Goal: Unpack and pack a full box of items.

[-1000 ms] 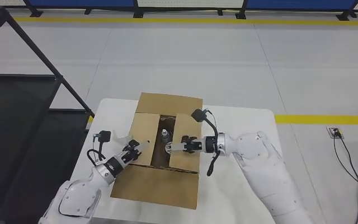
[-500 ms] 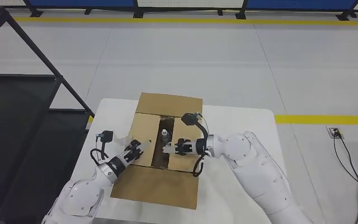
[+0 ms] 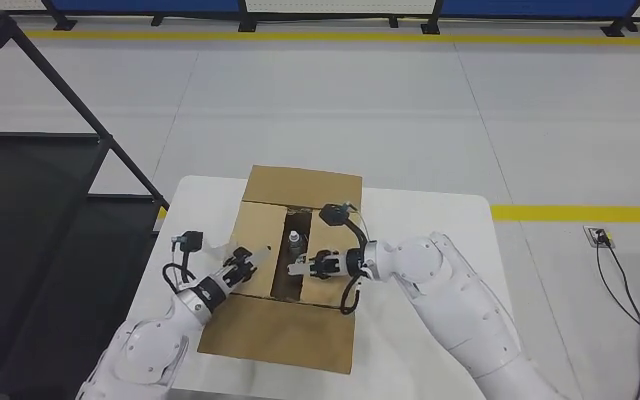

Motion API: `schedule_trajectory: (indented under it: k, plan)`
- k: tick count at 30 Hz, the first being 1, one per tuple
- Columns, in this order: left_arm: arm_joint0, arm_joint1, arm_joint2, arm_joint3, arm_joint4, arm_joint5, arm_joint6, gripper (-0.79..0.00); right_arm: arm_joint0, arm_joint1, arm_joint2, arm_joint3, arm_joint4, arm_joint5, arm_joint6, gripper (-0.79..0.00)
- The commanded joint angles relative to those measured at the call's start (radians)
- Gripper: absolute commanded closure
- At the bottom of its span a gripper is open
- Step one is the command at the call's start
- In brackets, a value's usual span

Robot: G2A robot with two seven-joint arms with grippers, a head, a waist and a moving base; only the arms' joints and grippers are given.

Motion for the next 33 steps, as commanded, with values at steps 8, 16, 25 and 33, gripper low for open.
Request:
schedule_trajectory:
  k: [8,16,25,33]
  plan:
    - [0.069,0.012,-0.105,-0.119,-0.031,-0.034,-0.014,-0.785,-0.011,0.013,0.033,-0.063,0.009,-0.008,-0.003,-0.785]
    - [0.220,0.037,-0.314,-0.166,-0.080,-0.174,-0.120,-0.785,-0.016,0.027,0.062,-0.116,-0.010,-0.006,0.033,-0.785]
    - [0.358,0.064,-0.495,-0.084,-0.167,-0.286,-0.342,-0.785,-0.040,0.030,0.071,-0.119,-0.013,0.004,-0.012,-0.785]
    - [0.344,0.080,-0.430,-0.037,-0.130,-0.311,-0.520,-0.785,-0.082,0.039,0.166,-0.082,0.022,0.009,-0.268,-0.785]
